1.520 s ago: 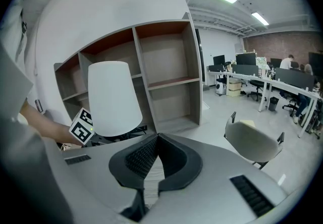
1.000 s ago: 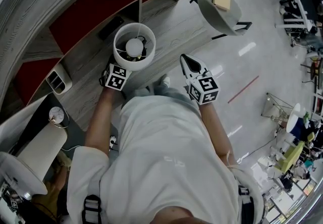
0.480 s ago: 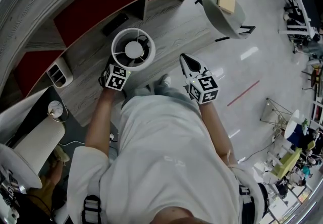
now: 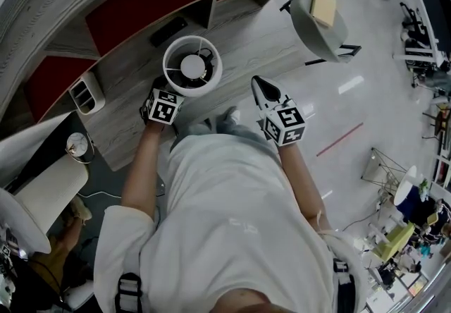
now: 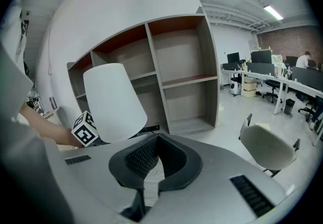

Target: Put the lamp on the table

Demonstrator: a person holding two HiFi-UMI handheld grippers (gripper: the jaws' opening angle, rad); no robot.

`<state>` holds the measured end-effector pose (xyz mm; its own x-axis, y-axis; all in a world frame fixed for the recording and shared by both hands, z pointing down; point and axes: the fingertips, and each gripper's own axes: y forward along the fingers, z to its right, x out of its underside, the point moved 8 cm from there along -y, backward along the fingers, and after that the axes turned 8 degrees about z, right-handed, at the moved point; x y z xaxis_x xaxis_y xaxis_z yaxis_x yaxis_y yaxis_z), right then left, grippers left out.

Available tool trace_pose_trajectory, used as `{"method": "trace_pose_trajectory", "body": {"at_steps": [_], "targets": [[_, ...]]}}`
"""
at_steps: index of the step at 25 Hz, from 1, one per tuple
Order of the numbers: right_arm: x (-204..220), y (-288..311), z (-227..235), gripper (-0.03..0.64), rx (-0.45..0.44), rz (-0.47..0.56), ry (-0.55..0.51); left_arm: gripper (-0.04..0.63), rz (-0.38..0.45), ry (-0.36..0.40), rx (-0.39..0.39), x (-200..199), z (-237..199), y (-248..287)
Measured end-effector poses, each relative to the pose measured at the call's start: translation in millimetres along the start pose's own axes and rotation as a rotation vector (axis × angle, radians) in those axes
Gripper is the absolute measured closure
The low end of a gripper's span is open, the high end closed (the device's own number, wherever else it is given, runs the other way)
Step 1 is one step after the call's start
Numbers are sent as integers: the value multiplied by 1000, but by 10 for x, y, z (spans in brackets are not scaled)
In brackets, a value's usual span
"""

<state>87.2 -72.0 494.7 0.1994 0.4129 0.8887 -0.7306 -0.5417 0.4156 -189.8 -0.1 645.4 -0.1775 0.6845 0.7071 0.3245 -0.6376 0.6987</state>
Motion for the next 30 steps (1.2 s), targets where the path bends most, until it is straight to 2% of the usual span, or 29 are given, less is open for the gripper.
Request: {"method": "trace_pose_trajectory", "body": {"at_steps": [5,9,12,16,20,30], "targets": [[-32,41,-41,588,-30,9,-8,373,-33,-53,-57,124,-42,-147],[-76,84,-71,588,-57,19,-14,416,-21,-101,-134,157,-88,-311],[-99,120,-95,588,-79,21,-18,499,7,-132,-228,165,-142,-440],[-127,170,-133,588,-107,23,-25,560,90,-175,-316,172,-219,-601],[-171,205,-161,588,-129,31,-29,577,184,-177,-343,-59,-222,-852],[-411,214,-227,588,-169,84,-41,580,412,-165,-315,-587,-70,-1367]]}}
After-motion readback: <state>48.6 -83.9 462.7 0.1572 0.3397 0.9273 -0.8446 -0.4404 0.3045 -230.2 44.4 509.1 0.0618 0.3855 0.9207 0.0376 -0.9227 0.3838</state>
